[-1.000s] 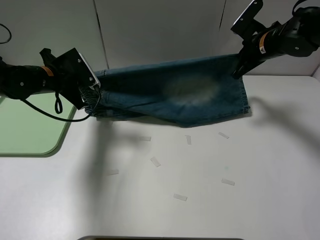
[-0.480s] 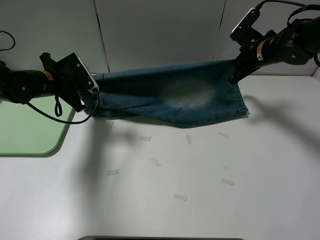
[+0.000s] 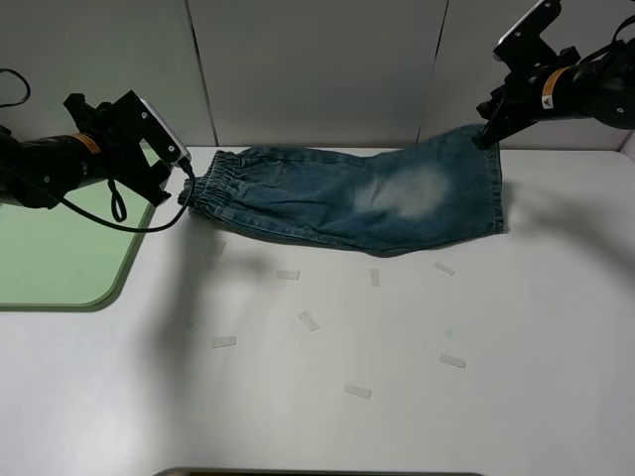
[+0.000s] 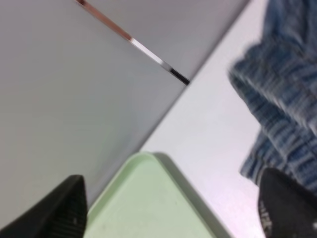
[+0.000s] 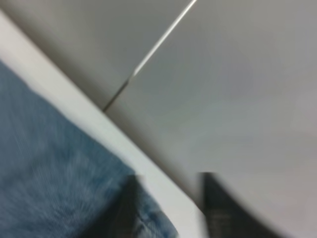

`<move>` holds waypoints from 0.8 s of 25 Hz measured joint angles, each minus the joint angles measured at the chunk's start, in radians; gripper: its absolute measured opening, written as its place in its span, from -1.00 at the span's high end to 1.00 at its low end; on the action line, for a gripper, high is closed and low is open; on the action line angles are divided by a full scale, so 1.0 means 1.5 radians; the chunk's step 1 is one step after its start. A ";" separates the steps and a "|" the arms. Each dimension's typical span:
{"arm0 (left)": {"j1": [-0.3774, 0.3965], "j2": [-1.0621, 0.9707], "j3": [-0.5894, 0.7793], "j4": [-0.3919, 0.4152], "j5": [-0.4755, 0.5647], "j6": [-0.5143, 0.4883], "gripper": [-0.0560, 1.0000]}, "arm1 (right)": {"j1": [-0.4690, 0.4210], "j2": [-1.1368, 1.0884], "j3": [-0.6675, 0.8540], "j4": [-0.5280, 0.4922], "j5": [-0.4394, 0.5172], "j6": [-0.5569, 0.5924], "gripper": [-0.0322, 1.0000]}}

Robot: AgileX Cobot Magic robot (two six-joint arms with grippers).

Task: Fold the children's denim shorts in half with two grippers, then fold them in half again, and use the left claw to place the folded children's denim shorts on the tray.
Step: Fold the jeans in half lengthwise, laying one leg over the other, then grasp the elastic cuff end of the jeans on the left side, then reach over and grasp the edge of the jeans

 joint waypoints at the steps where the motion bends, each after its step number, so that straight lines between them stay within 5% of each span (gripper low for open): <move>1: 0.000 0.000 0.000 0.000 -0.003 -0.004 -0.49 | -0.002 0.000 0.000 0.022 -0.019 -0.001 0.02; 4: 0.000 0.000 0.000 0.000 -0.009 -0.009 -0.52 | -0.005 0.000 0.000 0.104 -0.079 -0.008 -0.32; 8: 0.000 0.000 0.000 0.000 -0.032 -0.032 -0.52 | -0.006 0.000 0.000 0.202 -0.120 -0.024 -0.39; 14: 0.000 -0.033 0.001 0.000 -0.066 -0.122 -0.52 | -0.005 -0.024 0.000 0.227 -0.118 -0.031 -0.41; 20: 0.000 -0.179 0.001 0.000 -0.067 -0.278 -0.52 | 0.027 -0.105 0.000 0.230 -0.097 -0.031 -0.41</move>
